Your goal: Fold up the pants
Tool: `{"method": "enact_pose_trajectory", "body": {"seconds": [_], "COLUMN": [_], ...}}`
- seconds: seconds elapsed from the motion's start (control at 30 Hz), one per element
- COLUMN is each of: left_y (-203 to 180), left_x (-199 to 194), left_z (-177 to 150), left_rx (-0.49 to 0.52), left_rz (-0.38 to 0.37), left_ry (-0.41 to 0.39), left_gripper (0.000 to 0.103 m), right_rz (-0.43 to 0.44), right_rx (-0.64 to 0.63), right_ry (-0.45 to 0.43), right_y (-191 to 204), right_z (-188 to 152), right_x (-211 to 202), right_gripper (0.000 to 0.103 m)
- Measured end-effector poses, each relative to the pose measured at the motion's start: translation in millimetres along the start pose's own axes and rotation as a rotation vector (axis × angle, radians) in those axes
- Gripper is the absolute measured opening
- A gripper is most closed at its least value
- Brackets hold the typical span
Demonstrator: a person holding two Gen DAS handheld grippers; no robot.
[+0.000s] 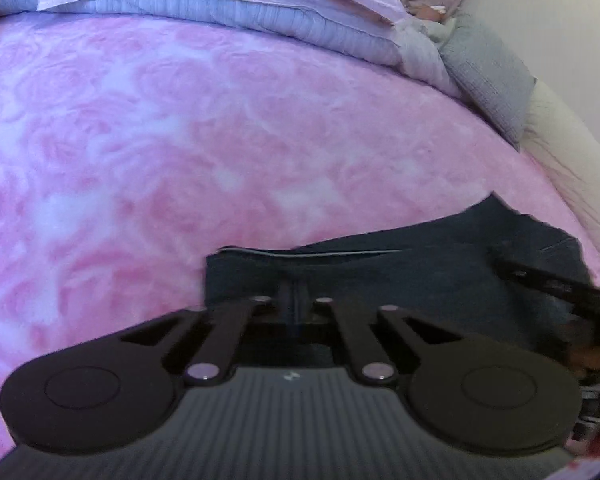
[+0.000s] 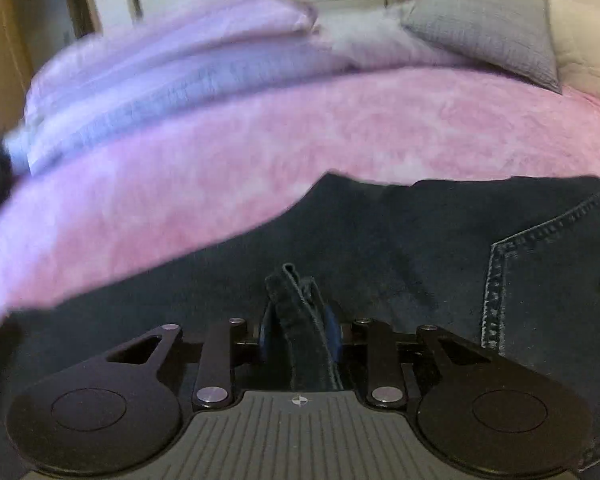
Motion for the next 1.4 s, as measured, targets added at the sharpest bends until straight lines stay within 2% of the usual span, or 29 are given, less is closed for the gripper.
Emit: {"method": "enact_pose_trajectory", "body": {"seconds": [0.1, 0.17, 0.23, 0.33, 0.4, 0.47, 0.53, 0.67, 0.73, 0.77, 0.8, 1.07, 1.4], "left_y": [10.2, 14.9, 15.2, 9.4, 3.3, 6.1, 9.7, 3.7, 0.5, -1.6, -3.8, -8.9, -14.2], "left_x": [-17.0, -41.3, -69.3, -103.7, -102.5, -92.6, -92.0, -107.5, -117.9, -123.6, -129.3, -157.4, -166.5], "left_z": [-4.7, -14.0, -28.7, -61.6, -85.0, -100.0, -100.8, -95.8, -92.4, -92.7, -93.9, -113.6, -124.7], "left_rx": [-0.028, -0.012, 0.003, 0.040, 0.101, 0.116, 0.081, 0.094, 0.078, 0.077, 0.080, 0.097, 0.100], "left_rz": [-0.008, 0.003, -0.020, -0.074, -0.037, 0.000, -0.007, 0.054, 0.063, 0.065, 0.065, 0.103, 0.079], "left_ry": [-0.008, -0.030, -0.039, -0.022, 0.036, 0.055, 0.050, 0.041, 0.028, 0.024, 0.023, 0.045, 0.050], "left_gripper": [0.001, 0.001, 0.001, 0.001, 0.001, 0.002, 0.002, 0.002, 0.007, 0.008, 0.009, 0.011, 0.019], "right_rz": [-0.001, 0.017, 0.021, 0.003, -0.039, -0.056, -0.078, -0.104, -0.113, -0.110, -0.107, -0.100, -0.130], "right_rx": [-0.015, -0.032, -0.068, -0.116, -0.155, -0.194, -0.194, -0.151, -0.137, -0.135, -0.139, -0.159, -0.143], "right_ry": [-0.033, -0.035, -0.023, -0.009, 0.048, 0.038, 0.061, 0.051, 0.021, 0.015, 0.009, 0.016, -0.031], "right_y": [10.2, 23.7, 32.8, 38.7, 38.2, 41.1, 44.7, 50.4, 54.8, 57.3, 61.4, 72.4, 65.9], "right_z": [-5.5, -14.2, -29.8, -51.9, -67.6, -70.5, -66.8, -62.0, -62.8, -65.0, -67.2, -100.5, -98.6], "right_x": [-36.0, -61.8, -80.6, -89.6, -82.3, -79.4, -76.0, -90.3, -107.0, -113.9, -121.6, -157.2, -178.2], "right_gripper": [0.024, 0.024, 0.024, 0.024, 0.024, 0.024, 0.024, 0.026, 0.038, 0.049, 0.053, 0.054, 0.054]}}
Point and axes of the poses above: each gripper's, at about its wrist camera, not at the fingertips, and x roughly the way its jaws point, y to its left, z to its top, the point moved 8 cm from there along x, roughly the way its jaws point, and after that the axes turned 13 degrees about z, right-handed, at the moved point
